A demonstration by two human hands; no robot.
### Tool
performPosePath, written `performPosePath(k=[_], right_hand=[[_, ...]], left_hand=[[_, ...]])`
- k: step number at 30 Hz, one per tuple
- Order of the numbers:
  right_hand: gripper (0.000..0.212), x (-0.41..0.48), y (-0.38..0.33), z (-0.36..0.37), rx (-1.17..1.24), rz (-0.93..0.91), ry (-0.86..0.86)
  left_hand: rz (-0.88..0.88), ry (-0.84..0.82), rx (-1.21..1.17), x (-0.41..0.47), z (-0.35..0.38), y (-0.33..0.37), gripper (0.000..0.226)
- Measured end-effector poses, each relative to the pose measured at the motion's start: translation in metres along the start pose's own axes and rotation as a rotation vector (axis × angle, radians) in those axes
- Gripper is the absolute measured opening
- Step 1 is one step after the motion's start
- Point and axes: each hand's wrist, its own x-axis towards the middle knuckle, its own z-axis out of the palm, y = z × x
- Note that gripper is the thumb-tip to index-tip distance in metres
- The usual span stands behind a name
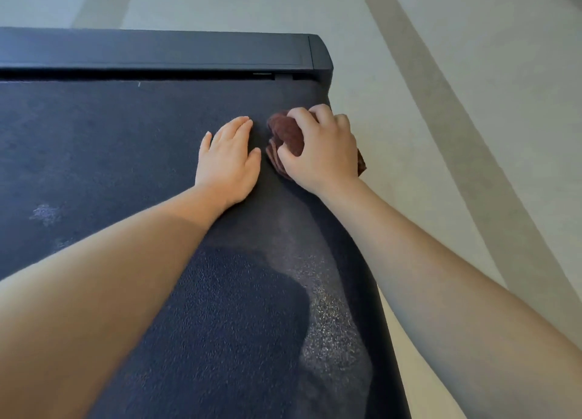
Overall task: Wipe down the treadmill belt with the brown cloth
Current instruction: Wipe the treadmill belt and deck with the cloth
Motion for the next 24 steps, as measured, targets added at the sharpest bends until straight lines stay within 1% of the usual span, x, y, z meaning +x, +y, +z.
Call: performPosePath(k=[3, 7, 12, 16, 21, 24], right_hand=[[0.048, -0.04, -0.015, -0.004, -0.005, -0.01, 0.037], [0.045, -0.06, -0.032, -0.004, 0.012, -0.029, 0.045], [0.044, -0.018, -0.032, 0.009, 0.018, -0.009, 0.054], [0.046, 0.026, -0.031, 0.026, 0.015, -0.001, 0.083], [0.045, 0.077, -0.028, 0.041, 0.013, 0.028, 0.079], [0.045, 0.102, -0.027, 0.045, -0.003, 0.056, 0.059]], left_hand=[[0.072, -0.045, 0.051, -0.013, -0.01, -0.013, 0.051], [0.082, -0.054, 0.135, -0.024, -0.025, -0.044, 0.049], [0.04, -0.152, 0.222, 0.008, -0.032, -0.064, 0.054], [0.031, -0.098, 0.226, 0.012, -0.024, -0.067, 0.059], [0.008, -0.112, 0.227, 0.013, -0.024, -0.067, 0.069], [0.016, -0.106, 0.212, 0.013, -0.023, -0.067, 0.07]])
